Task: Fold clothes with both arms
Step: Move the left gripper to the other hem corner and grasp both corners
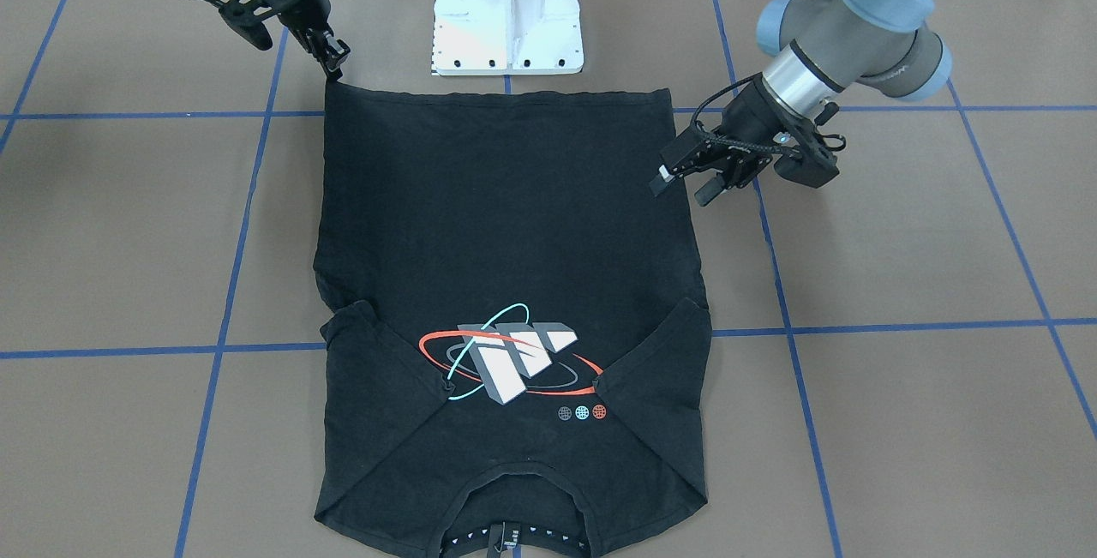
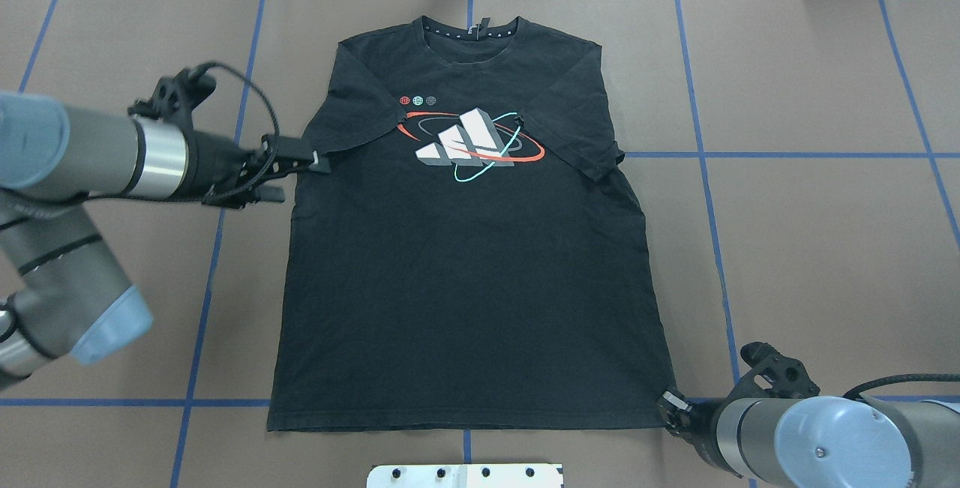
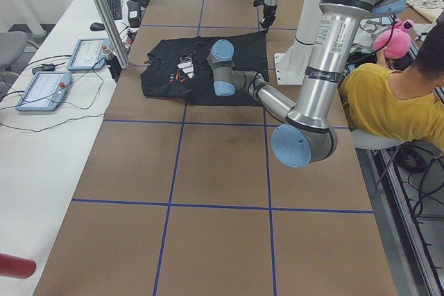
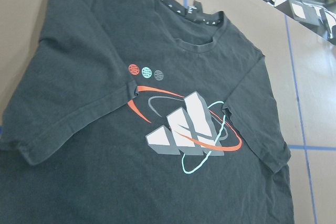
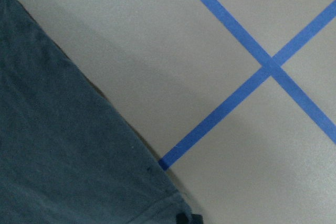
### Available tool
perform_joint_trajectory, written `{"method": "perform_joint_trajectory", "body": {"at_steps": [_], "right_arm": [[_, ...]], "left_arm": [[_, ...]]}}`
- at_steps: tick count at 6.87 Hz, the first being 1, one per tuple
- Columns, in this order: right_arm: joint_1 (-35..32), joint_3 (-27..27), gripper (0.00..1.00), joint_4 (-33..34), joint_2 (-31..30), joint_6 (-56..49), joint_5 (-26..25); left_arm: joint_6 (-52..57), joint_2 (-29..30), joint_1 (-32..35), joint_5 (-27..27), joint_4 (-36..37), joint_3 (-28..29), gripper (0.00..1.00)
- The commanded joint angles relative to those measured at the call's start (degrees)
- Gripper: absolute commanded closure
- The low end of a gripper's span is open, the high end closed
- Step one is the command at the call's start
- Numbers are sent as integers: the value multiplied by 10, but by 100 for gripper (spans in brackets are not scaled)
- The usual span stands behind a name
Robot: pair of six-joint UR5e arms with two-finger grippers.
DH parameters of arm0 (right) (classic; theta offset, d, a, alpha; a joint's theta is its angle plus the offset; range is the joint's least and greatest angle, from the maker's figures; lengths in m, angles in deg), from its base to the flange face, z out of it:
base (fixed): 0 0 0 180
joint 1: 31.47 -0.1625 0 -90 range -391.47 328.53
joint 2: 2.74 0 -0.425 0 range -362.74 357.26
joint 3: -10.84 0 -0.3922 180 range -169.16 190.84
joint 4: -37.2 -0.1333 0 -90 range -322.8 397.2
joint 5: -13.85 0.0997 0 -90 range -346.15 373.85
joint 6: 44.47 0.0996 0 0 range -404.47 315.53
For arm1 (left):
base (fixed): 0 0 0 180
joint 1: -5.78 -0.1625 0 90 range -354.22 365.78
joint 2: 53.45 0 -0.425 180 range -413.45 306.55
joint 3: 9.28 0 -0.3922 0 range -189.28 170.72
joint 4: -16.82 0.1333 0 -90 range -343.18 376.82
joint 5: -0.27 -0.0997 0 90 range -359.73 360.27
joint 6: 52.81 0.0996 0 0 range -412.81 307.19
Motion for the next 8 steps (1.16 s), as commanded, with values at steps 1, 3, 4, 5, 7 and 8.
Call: {"method": "perform_joint_trajectory", "body": {"at_steps": [1, 3, 4, 5, 7, 8], "right_arm": [[1, 12, 100, 0, -3, 2, 1], [2, 12, 100, 0, -2, 1, 1], [2, 12, 100, -1, -1, 1, 1], [2, 12, 100, 0, -1, 2, 1], [2, 11, 100, 0, -1, 1, 1], [2, 11, 100, 0, -1, 1, 1]], "left_arm": [[-95, -109, -107, -87, 2, -74, 1], [-178, -116, -219, -175, 66, -79, 1], [-215, -116, -257, -196, 104, -90, 1], [-236, -117, -288, -203, 142, -100, 2], [-268, -118, -336, -223, 203, -126, 4], [-272, -122, -342, -232, 213, -127, 6]]}}
